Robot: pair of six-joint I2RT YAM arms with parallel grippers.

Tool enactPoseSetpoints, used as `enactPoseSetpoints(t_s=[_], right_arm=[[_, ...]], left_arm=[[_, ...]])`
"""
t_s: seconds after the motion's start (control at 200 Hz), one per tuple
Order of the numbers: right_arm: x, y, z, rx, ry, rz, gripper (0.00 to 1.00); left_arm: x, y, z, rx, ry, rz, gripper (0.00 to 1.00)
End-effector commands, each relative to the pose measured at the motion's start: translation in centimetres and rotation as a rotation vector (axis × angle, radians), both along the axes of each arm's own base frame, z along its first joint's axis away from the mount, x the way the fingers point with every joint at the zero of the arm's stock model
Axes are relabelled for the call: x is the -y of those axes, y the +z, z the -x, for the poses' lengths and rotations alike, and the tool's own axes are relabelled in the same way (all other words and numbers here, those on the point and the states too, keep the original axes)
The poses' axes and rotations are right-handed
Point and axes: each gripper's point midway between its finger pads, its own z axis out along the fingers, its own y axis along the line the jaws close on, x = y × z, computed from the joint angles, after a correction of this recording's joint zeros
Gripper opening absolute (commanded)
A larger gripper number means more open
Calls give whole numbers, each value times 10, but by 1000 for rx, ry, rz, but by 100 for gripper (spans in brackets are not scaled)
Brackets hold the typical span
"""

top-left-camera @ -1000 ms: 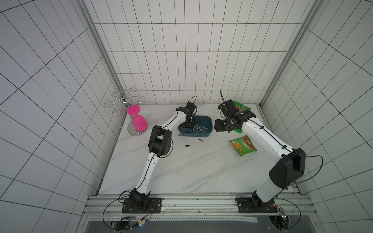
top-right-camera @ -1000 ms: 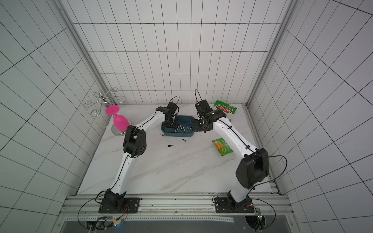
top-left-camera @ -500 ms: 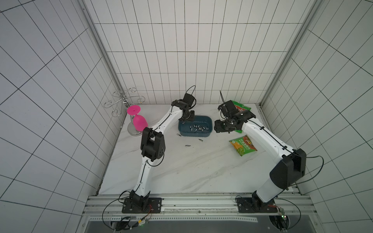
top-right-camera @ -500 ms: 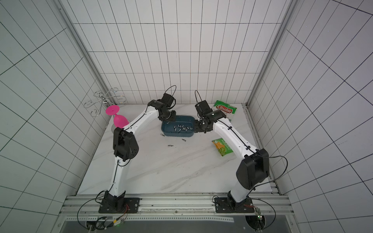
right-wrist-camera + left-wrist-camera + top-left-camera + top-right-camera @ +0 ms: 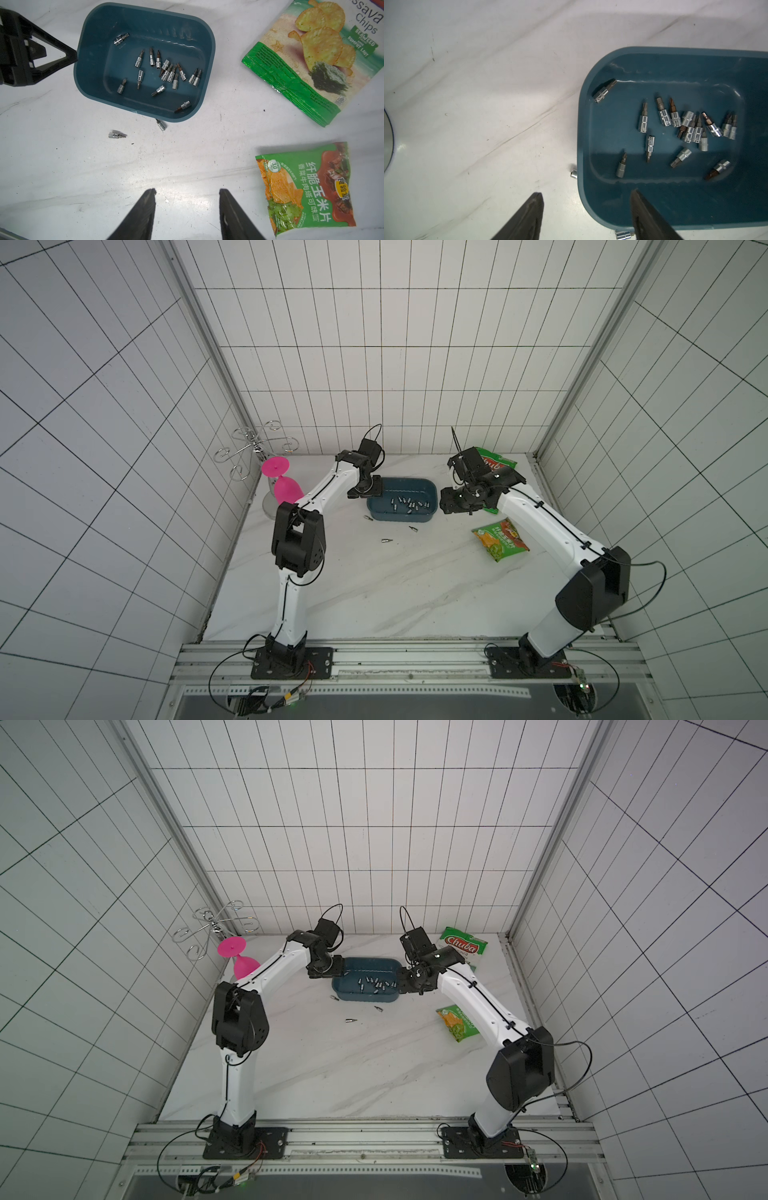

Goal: Put the bit on the desktop into the storage box
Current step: Move the storage box to the center of the board.

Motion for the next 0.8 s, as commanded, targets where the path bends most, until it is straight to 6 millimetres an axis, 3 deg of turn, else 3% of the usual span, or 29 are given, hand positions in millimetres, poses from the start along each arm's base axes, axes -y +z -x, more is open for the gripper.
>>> enactPoseSetpoints(t_s=[0.0,0.405,0.615,0.795], right_arm=[[1,7,5,13,-2,-4,52],[4,5,7,7,1,10,52],[6,3,8,4,2,18,53],[6,2,8,0,1,18,52]], left_arm=[[2,-8,-6,3,-2,16,74],[22,-39,-11,-57,-10,89,80],[38,-42,-13,-71,-25,140,80],[66,-35,-10,-67,-75,217,80]])
